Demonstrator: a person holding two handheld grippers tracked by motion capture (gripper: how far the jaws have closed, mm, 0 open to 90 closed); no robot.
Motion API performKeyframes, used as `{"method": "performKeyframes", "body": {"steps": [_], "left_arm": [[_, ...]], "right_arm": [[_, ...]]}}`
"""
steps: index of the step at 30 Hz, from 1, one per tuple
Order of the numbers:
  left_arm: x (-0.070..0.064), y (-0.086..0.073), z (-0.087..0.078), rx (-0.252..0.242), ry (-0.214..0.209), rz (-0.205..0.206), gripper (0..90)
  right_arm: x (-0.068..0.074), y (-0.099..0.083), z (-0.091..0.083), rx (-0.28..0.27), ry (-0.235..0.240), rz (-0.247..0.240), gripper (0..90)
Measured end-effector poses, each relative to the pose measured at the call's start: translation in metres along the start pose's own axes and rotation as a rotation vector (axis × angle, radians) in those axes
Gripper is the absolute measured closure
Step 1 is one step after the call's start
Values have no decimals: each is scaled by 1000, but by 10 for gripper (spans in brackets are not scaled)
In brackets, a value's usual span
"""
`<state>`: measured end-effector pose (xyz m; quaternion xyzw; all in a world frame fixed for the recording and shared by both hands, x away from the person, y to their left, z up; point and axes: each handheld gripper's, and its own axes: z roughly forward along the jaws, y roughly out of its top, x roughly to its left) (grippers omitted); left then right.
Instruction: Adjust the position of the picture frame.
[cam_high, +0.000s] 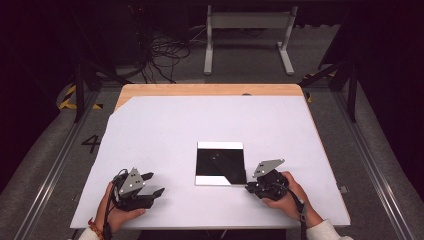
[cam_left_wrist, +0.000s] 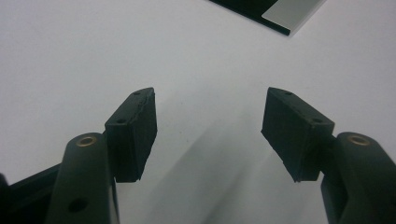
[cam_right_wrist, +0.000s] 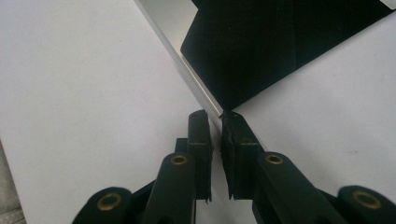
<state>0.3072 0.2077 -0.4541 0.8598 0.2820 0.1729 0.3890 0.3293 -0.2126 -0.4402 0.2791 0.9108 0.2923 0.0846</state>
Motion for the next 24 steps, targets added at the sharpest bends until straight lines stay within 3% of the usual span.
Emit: {"method": "performKeyframes", "body": {"steps": [7, 12, 24], "left_arm": [[0, 0, 0, -1, -4, -3, 361], [0, 0, 1, -1, -8, -3, 359], [-1, 1, 3, 5, -9, -2, 355]], "right_arm": [[0, 0, -1, -4, 4, 6, 817], [0, 2, -1, 19, -32, 1, 816], [0, 3, 1, 16, -26, 13, 817]]}}
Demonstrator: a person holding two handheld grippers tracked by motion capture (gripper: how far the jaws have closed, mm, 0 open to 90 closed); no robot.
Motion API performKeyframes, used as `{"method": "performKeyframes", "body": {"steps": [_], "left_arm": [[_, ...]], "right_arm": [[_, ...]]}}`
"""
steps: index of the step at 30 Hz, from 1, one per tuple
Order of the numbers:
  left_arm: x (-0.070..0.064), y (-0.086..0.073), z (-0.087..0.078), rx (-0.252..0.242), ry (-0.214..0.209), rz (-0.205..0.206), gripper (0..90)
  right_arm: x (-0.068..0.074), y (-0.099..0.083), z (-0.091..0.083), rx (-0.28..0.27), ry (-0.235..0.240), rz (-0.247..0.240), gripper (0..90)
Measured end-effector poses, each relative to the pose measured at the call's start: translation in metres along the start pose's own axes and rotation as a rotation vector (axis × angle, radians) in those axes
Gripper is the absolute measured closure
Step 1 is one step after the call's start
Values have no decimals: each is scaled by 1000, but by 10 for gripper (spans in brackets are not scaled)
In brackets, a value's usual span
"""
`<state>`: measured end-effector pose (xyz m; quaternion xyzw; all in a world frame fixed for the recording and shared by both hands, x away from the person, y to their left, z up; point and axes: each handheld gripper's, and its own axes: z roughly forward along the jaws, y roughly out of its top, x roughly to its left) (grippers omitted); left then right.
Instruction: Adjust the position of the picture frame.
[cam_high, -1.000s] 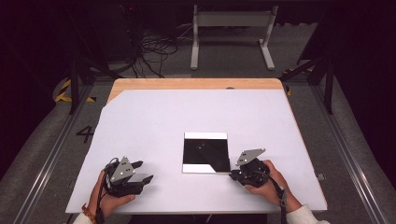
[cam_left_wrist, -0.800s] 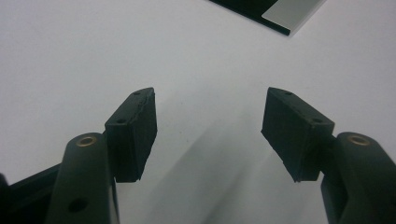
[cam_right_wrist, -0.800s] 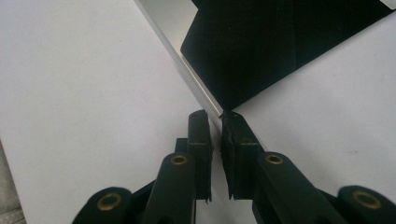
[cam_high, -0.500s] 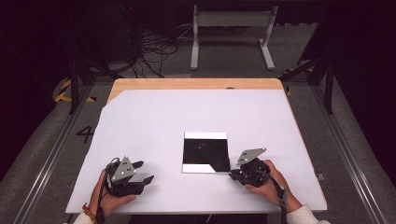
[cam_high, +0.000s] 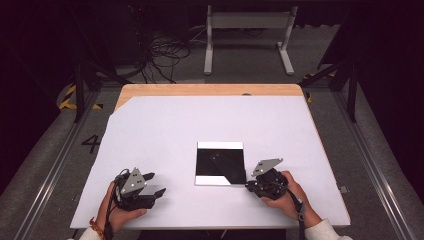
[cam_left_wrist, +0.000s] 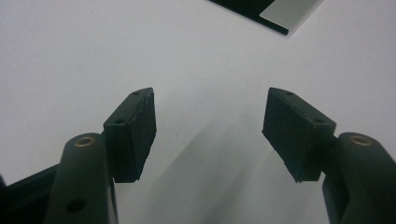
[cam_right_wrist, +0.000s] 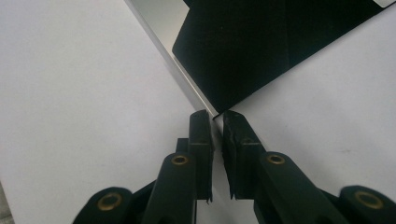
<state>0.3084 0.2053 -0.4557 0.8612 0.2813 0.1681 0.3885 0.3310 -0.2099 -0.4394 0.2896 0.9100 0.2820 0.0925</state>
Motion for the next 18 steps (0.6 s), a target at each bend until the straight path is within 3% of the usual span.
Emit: {"method": "performKeyframes", "body": {"steps": [8, 11, 13, 18], "left_arm": [[1, -1, 0, 2, 0, -3, 354], [1, -1, 0, 1, 3, -1, 354], [1, -1, -1, 2, 3, -2, 354], [1, -1, -2, 1, 5, -6, 352]], "right_arm": [[-2, -2, 0, -19, 17, 28, 818], [-3, -2, -2, -43, 8, 39, 871], [-3, 0, -5, -87, 30, 56, 878], [-2, 1, -8, -66, -13, 34, 857]]}}
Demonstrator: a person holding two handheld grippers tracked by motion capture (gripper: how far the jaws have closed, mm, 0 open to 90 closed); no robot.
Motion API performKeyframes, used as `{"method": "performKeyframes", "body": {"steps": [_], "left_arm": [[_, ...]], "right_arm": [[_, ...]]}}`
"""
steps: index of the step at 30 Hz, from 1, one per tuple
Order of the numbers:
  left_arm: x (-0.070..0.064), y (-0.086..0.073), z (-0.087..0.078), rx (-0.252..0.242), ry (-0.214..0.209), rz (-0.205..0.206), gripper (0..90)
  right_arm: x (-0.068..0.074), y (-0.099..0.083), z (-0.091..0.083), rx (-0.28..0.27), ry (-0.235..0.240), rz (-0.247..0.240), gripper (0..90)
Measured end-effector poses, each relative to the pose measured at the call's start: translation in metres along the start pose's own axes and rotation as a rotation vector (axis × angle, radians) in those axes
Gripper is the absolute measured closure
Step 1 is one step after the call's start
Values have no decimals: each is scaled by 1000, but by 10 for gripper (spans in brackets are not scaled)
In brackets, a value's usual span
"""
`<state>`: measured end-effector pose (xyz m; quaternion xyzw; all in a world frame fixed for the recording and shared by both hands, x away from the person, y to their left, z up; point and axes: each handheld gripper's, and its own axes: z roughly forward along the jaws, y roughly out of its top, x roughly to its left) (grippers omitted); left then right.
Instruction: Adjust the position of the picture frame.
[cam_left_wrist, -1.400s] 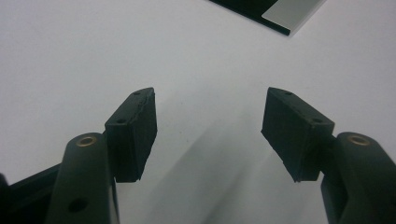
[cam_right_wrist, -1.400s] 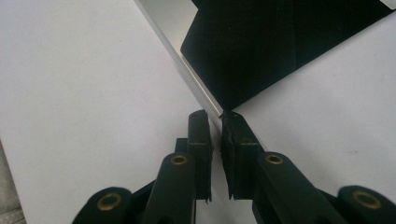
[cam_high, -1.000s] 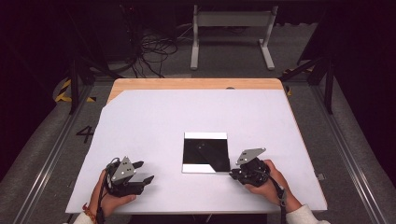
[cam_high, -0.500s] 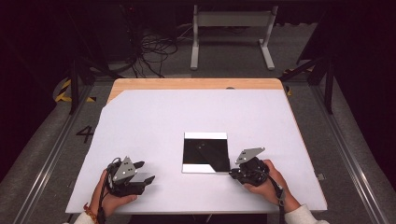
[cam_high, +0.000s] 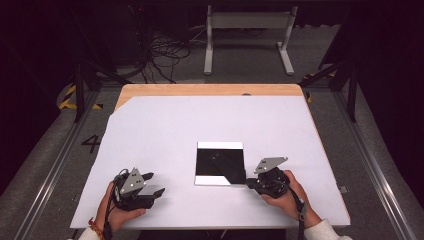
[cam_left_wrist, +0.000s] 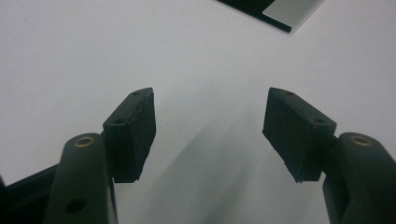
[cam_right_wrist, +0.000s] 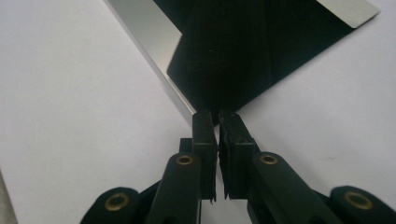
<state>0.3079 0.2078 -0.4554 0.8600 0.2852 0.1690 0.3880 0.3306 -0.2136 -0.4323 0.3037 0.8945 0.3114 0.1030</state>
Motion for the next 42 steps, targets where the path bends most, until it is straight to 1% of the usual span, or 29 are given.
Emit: {"method": "performKeyframes", "body": {"steps": [1, 2, 6, 9, 11, 13, 15, 20, 23, 28, 32, 34, 36, 39, 42], "left_arm": [[0, 0, 0, -1, 2, -1, 352], [0, 0, 0, 0, 1, -1, 352], [0, 1, 0, -5, -1, 3, 352], [0, 0, -1, -8, 2, 3, 352], [0, 0, -1, -6, 3, 0, 352], [0, 0, 0, -6, 3, 1, 351], [0, 0, 0, -8, 2, 2, 351], [0, 0, 0, -7, 1, -1, 351], [0, 0, 0, -9, 1, -1, 351], [1, 0, 2, -8, -3, -2, 349], [2, 0, 3, -5, -8, -5, 349], [3, 0, 4, -4, -8, -8, 349], [3, 0, 3, -5, -7, -6, 349], [4, -1, 3, -10, -8, -13, 349], [4, -1, 4, -4, -9, -11, 349]], "right_arm": [[-1, 0, -1, 3, -5, 0, 855], [-2, 0, -2, 13, 1, 0, 853], [2, -1, 2, 66, 18, -27, 857], [3, 0, 5, 90, 2, -36, 849], [2, 0, 6, 90, 2, -25, 848], [1, -1, 6, 90, 5, -30, 854], [2, 0, 6, 92, -6, -36, 863], [3, 3, 9, 95, -12, -55, 870], [3, 3, 9, 90, -13, -49, 871], [4, 3, 10, 82, -16, -54, 870], [1, 3, 10, 74, -1, -48, 867], [-2, 1, 10, 58, 19, -30, 865], [-3, 0, 10, 54, 27, -25, 865], [-3, 0, 10, 51, 29, -24, 865], [-3, 0, 10, 45, 32, -23, 865]]}}
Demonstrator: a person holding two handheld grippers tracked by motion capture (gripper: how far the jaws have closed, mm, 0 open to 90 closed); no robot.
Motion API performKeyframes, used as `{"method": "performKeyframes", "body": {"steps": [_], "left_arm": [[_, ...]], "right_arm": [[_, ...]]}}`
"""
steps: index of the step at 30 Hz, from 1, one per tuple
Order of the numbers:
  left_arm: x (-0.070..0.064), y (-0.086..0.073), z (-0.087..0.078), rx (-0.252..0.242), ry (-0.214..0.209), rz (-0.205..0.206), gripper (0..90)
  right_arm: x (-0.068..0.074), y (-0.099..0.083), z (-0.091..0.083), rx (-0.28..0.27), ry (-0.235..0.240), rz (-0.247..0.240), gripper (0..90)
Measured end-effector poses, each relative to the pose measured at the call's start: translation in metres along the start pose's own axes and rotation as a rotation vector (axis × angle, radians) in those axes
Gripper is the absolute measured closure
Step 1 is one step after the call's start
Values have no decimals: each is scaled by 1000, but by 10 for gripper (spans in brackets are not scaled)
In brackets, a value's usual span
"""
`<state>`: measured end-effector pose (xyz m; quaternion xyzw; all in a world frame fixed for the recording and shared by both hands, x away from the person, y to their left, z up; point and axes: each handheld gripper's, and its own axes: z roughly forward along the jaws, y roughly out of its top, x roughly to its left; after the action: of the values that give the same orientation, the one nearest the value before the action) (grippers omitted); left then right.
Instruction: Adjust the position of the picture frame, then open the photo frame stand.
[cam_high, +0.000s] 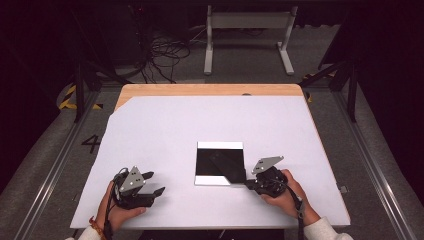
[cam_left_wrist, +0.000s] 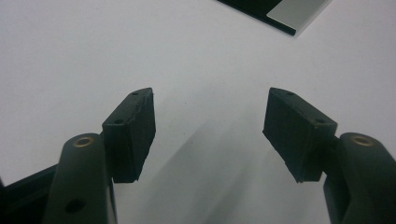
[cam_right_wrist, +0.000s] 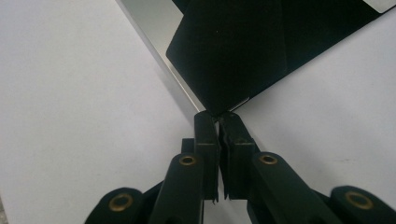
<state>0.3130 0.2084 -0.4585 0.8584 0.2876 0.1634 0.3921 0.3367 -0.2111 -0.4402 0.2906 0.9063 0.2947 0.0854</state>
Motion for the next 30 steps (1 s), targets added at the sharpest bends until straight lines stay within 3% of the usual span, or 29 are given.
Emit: {"method": "performKeyframes", "body": {"steps": [8, 30], "left_arm": [[1, -1, 1, 3, -1, 5, 349], [0, 0, 4, 19, 1, 22, 343]], "right_arm": [[-1, -1, -1, -15, 10, 11, 862], [-9, -1, -3, -145, 94, 62, 818]]}}
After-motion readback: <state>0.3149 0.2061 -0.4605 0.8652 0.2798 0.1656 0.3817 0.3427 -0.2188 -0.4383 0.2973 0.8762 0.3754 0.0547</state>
